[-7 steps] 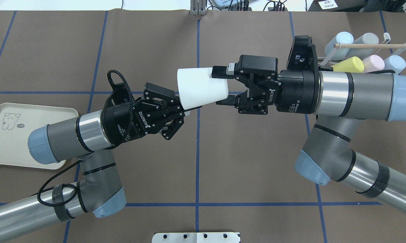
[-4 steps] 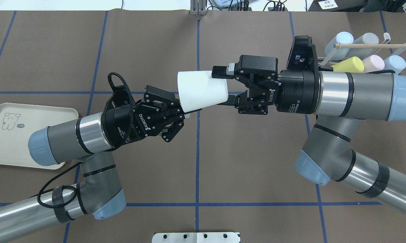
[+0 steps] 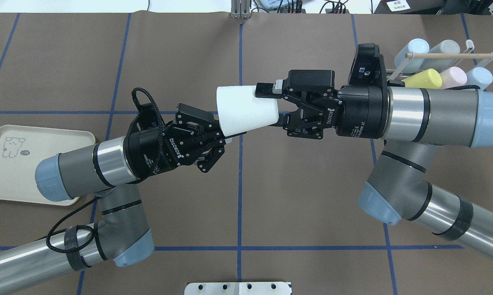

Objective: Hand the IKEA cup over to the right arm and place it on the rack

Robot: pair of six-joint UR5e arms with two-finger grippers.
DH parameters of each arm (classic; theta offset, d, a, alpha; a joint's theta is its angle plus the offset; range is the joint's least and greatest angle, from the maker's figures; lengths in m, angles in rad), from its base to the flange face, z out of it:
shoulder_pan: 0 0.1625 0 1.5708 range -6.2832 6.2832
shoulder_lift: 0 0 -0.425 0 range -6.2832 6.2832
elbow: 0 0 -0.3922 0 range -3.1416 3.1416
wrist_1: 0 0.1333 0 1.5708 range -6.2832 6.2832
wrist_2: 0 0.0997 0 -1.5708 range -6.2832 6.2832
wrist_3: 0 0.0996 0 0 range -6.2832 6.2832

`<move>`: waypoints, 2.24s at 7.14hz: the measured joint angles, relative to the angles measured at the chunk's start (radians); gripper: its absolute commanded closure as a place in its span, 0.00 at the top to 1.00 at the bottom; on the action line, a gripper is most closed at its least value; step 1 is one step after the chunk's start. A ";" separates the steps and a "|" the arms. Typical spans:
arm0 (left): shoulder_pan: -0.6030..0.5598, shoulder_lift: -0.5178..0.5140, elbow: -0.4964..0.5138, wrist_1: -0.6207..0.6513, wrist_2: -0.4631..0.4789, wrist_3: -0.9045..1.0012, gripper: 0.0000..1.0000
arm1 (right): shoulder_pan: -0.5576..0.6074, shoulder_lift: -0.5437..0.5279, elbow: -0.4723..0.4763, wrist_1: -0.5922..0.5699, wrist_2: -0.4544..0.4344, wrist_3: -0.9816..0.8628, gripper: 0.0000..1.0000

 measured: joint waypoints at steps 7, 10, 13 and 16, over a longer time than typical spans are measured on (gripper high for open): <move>-0.024 0.070 -0.012 0.003 0.000 0.103 1.00 | 0.051 -0.039 0.028 -0.008 0.020 0.000 0.13; -0.122 0.129 0.009 0.063 -0.017 0.184 1.00 | 0.267 -0.172 0.028 -0.053 0.146 -0.130 0.17; -0.378 0.198 0.014 0.337 -0.333 0.472 1.00 | 0.472 -0.232 0.009 -0.307 0.239 -0.478 0.17; -0.602 0.270 0.010 0.637 -0.500 0.947 1.00 | 0.609 -0.228 -0.015 -0.638 0.260 -0.891 0.16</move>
